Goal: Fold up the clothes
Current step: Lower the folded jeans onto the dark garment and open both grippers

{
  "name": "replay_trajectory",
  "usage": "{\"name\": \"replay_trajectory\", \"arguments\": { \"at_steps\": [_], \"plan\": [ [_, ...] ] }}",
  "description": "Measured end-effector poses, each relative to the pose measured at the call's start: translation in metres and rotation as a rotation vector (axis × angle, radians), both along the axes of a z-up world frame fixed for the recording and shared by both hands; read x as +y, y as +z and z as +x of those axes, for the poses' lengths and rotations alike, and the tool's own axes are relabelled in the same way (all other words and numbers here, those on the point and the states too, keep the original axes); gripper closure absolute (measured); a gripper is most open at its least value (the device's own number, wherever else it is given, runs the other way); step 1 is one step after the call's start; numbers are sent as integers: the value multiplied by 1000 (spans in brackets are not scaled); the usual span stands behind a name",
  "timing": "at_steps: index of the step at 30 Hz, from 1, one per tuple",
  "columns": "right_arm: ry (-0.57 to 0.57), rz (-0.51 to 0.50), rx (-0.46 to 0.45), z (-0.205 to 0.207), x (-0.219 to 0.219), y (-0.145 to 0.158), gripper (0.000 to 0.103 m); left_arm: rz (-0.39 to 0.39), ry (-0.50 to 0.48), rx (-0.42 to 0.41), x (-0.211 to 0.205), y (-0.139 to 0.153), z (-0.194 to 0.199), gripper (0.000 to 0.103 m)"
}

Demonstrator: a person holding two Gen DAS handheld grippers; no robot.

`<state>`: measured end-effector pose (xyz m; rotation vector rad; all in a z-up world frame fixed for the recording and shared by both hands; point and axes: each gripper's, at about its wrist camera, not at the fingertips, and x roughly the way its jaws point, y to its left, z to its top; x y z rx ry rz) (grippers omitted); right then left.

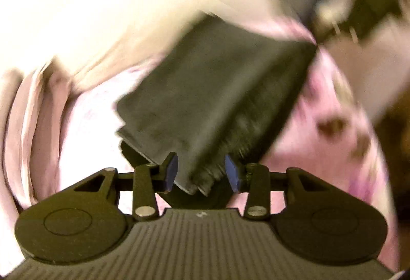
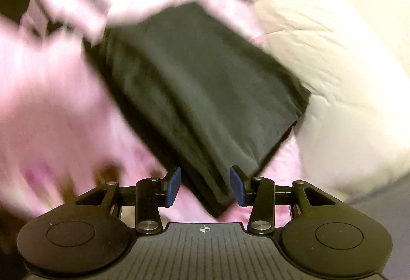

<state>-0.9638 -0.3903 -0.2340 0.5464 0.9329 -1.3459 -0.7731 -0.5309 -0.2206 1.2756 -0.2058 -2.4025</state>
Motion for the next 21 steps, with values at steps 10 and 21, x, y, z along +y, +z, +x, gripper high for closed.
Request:
{"name": "replay_trajectory", "arguments": {
  "at_steps": [10, 21],
  "plan": [
    [-303, 34, -419, -53, -90, -55, 59, 210, 102, -133, -47, -59, -38, 76],
    [-191, 57, -333, -53, -71, -58, 59, 143, 23, -234, -29, -73, -41, 67]
  ]
}}
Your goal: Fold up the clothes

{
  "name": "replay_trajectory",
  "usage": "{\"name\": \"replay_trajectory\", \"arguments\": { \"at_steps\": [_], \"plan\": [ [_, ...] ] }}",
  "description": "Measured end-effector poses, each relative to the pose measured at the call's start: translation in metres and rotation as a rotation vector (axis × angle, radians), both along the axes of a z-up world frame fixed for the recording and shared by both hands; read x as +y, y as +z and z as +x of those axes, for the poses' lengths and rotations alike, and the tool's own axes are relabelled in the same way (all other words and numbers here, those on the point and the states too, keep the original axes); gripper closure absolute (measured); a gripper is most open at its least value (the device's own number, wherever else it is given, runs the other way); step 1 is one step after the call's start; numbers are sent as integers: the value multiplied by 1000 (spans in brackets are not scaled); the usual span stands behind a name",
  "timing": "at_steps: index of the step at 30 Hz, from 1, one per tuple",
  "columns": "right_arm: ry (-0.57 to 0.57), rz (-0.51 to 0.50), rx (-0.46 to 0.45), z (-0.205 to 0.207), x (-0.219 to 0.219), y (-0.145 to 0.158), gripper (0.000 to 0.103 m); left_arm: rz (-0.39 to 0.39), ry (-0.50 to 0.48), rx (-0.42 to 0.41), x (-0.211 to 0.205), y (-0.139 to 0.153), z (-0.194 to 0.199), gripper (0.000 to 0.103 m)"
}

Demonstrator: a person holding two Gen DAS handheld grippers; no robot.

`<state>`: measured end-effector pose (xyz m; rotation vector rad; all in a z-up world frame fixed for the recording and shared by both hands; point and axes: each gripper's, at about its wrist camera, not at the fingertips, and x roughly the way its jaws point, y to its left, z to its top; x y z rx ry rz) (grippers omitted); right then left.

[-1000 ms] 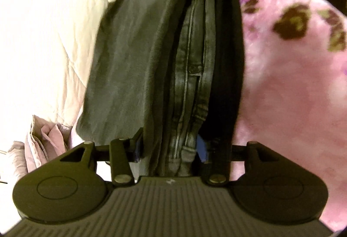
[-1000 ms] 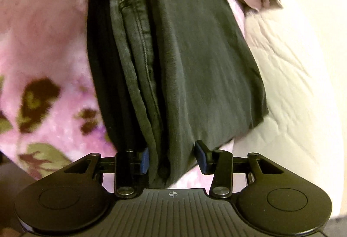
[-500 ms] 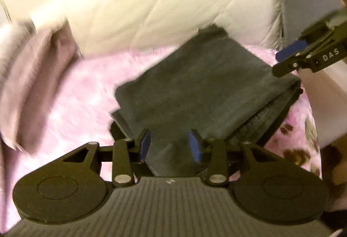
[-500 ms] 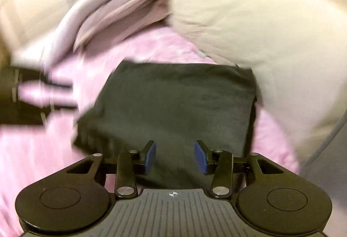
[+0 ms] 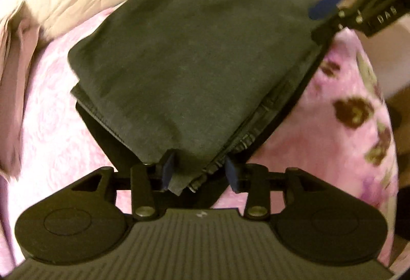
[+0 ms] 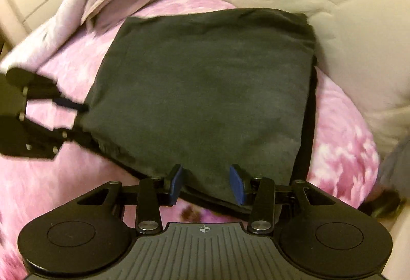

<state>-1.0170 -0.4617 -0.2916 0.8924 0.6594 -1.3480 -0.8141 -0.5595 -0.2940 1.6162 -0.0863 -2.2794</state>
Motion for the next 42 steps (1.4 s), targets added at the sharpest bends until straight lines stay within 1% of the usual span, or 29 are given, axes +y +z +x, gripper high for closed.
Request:
{"name": "replay_trajectory", "arguments": {
  "at_steps": [1, 3, 4, 6, 8, 11, 12, 13, 15, 16, 17, 18, 20, 22, 25, 28, 30, 32, 33, 37, 39, 40, 42],
  "plan": [
    [2, 8, 1, 0, -2, 0, 59, 11, 13, 0, -2, 1, -1, 67],
    [-37, 25, -45, -7, -2, 3, 59, 55, 67, 23, -9, 8, 1, 67],
    [-68, 31, -73, -11, 0, 3, 59, 79, 96, 36, -13, 11, 3, 67],
    [-136, 42, -129, -18, 3, 4, 59, 98, 126, 44, -15, 16, 6, 67],
    [-174, 71, -144, -19, 5, 7, 59, 121, 167, 45, -15, 22, 10, 66],
    [-188, 122, -115, -8, 19, 17, 59, 228, 332, 81, -20, 35, 29, 68],
    [-192, 131, -111, -4, 24, 19, 59, 250, 396, 121, -18, 41, 37, 67],
    [-201, 134, -111, -1, 30, 21, 57, 271, 459, 160, -16, 46, 45, 65],
    [-230, 148, -113, 7, 44, 21, 43, 284, 559, 200, -8, 51, 56, 50],
    [-245, 154, -121, 10, 50, 21, 30, 291, 596, 215, -2, 51, 59, 47],
    [-259, 158, -129, 12, 55, 20, 26, 298, 633, 229, 3, 52, 63, 43],
    [-273, 163, -138, 14, 60, 19, 25, 305, 669, 244, 8, 52, 66, 39],
    [-289, 178, -151, 19, 67, 19, 25, 319, 742, 273, 18, 53, 73, 38],
    [-293, 188, -156, 23, 71, 21, 25, 352, 785, 293, 26, 55, 78, 36],
    [-308, 154, -147, 32, 81, 36, 25, 415, 810, 332, 38, 61, 90, 34],
    [-349, 116, -128, 43, 96, 57, 25, 412, 805, 348, 55, 71, 103, 28],
    [-380, 99, -103, 54, 109, 72, 25, 405, 733, 347, 67, 79, 109, 25],
    [-420, 73, -35, 69, 123, 90, 25, 350, 674, 347, 80, 91, 114, 23],
    [-432, 57, -20, 76, 129, 98, 25, 325, 672, 357, 87, 99, 119, 21],
    [-454, 2, -10, 107, 152, 130, 25, 257, 643, 385, 111, 132, 136, 17],
    [-466, -15, 40, 126, 163, 145, 25, 200, 641, 353, 123, 145, 141, 15],
    [-481, -26, 63, 135, 168, 151, 25, 188, 641, 353, 130, 150, 144, 14],
    [-528, -62, 57, 147, 180, 163, 25, 164, 640, 353, 144, 160, 148, 14]
  ]
}}
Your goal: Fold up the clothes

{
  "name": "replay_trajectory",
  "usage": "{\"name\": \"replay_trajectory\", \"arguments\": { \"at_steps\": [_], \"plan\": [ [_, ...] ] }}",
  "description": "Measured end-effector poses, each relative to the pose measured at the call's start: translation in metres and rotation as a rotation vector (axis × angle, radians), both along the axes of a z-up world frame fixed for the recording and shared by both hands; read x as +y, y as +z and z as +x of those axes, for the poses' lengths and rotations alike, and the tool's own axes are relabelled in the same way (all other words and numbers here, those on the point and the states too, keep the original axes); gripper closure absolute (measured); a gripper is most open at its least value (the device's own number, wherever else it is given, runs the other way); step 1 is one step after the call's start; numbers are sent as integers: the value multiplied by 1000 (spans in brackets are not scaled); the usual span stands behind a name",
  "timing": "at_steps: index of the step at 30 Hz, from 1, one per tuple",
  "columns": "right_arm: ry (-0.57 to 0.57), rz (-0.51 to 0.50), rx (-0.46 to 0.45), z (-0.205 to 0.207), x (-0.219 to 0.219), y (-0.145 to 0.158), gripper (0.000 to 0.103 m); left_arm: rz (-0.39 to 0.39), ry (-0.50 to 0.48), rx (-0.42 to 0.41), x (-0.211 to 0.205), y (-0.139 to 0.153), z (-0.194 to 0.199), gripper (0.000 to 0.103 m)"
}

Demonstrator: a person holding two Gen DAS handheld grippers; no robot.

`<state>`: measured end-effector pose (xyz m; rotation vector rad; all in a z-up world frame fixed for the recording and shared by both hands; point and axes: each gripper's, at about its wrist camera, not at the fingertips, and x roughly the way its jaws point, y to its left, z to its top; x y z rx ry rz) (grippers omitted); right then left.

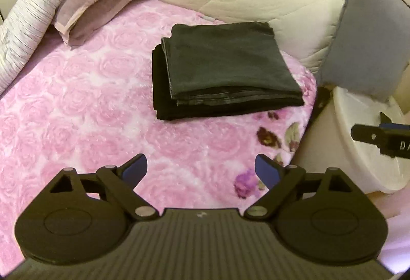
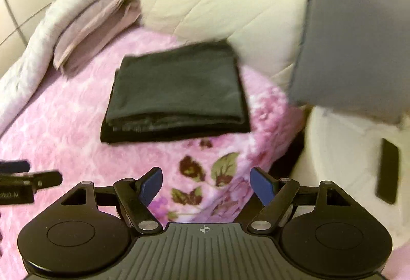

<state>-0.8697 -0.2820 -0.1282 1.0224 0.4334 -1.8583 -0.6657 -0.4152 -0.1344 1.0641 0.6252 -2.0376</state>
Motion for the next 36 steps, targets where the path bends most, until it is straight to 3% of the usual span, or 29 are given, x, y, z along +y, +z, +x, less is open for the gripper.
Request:
{"name": "replay_trajectory", "arguments": {
  "at_steps": [3, 8, 23, 36],
  "plan": [
    [-28, -26, -37, 13, 13, 13, 25, 20, -13, 21, 15, 9, 7, 14],
    [-31, -45, -27, 24, 22, 28, 25, -10, -8, -17, 38, 21, 11, 14],
    [101, -53, -30, -9, 2, 37, 25, -67, 102, -13, 40, 41, -22, 14],
    [98, -48, -44, -22, 12, 39, 25, -183, 138, -9, 46, 52, -40, 15]
  ]
}}
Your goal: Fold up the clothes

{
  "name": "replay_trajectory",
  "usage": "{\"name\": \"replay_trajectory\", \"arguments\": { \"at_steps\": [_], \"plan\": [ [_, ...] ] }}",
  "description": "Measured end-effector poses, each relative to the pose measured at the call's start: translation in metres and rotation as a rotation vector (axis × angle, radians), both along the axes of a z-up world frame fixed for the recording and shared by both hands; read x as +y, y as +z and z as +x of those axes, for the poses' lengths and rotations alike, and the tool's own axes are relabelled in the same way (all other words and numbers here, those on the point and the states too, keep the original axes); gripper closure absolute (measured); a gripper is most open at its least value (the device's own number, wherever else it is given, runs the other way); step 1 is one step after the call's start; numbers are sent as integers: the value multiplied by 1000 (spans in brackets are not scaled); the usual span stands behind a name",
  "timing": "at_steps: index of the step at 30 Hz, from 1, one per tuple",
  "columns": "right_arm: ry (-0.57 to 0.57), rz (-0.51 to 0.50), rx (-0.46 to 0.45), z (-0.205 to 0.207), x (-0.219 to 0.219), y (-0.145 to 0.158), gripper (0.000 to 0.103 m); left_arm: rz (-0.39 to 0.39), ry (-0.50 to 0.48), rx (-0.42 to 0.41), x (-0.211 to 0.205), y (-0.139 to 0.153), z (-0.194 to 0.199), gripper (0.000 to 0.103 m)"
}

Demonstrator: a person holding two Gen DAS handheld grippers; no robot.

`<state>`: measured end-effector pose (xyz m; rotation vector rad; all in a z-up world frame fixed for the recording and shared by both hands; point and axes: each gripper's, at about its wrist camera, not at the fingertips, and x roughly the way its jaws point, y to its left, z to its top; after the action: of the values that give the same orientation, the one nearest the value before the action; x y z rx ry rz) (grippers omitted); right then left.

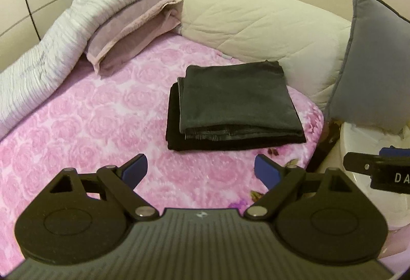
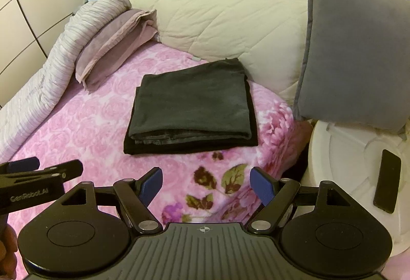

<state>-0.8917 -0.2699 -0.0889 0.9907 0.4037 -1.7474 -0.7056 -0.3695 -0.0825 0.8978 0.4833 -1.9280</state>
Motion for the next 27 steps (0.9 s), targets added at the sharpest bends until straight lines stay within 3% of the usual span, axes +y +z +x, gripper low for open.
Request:
{"name": "replay_trajectory", "arguments": {
  "at_steps": [16, 27],
  "plan": [
    [-17, 5, -9, 3, 6, 3, 25, 11, -73, -20, 10, -1, -11, 15],
    [-5, 12, -2, 7, 4, 3, 25, 41, -67, -1, 5, -3, -5, 15]
  ]
}}
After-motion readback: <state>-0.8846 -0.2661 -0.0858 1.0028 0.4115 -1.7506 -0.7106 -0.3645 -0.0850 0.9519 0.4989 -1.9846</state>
